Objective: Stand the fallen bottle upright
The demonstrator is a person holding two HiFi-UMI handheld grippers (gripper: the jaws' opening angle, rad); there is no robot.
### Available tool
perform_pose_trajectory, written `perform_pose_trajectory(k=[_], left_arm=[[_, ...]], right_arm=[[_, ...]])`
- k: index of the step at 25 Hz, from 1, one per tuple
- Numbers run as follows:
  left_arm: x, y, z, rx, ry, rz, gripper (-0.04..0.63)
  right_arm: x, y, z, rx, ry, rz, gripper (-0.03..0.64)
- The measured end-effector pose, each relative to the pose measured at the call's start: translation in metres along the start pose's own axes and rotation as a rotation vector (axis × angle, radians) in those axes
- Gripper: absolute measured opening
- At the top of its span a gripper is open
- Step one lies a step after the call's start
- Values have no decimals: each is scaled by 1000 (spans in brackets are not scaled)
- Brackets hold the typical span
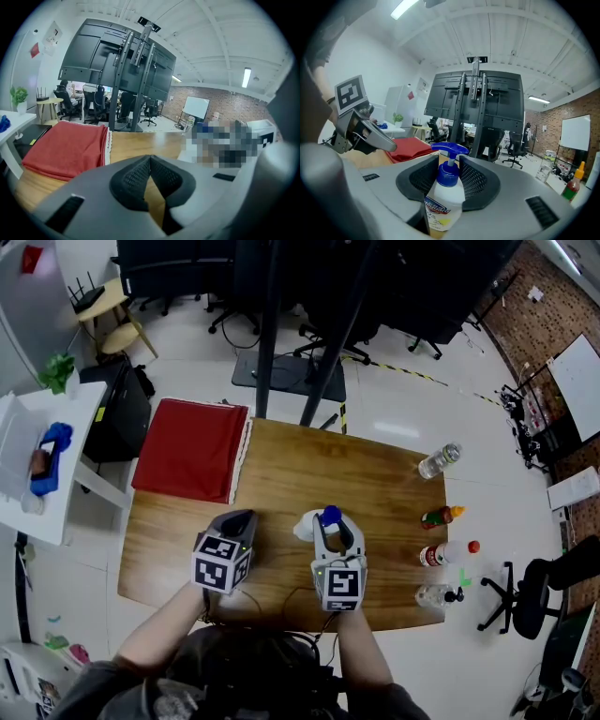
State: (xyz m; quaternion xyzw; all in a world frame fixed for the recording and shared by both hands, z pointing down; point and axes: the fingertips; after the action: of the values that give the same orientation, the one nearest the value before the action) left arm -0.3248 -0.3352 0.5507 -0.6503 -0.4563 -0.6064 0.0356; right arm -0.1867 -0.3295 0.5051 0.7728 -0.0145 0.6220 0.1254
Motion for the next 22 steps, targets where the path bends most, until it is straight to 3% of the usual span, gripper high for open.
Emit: perform_pose_trajectory(k=[22], left_arm=[[2, -13, 11, 1, 29, 5, 28]], right_arm=[[2, -13, -3, 35, 43, 13, 172]])
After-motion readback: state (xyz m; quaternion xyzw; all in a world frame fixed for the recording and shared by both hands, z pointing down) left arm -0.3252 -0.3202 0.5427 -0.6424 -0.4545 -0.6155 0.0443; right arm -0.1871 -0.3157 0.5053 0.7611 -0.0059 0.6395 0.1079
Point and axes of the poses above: the fingertips, and each gripper's own axes: y forward along the fingers, z to its right, x out of its underside, and after that the axes turned 4 degrees about x, right-handed
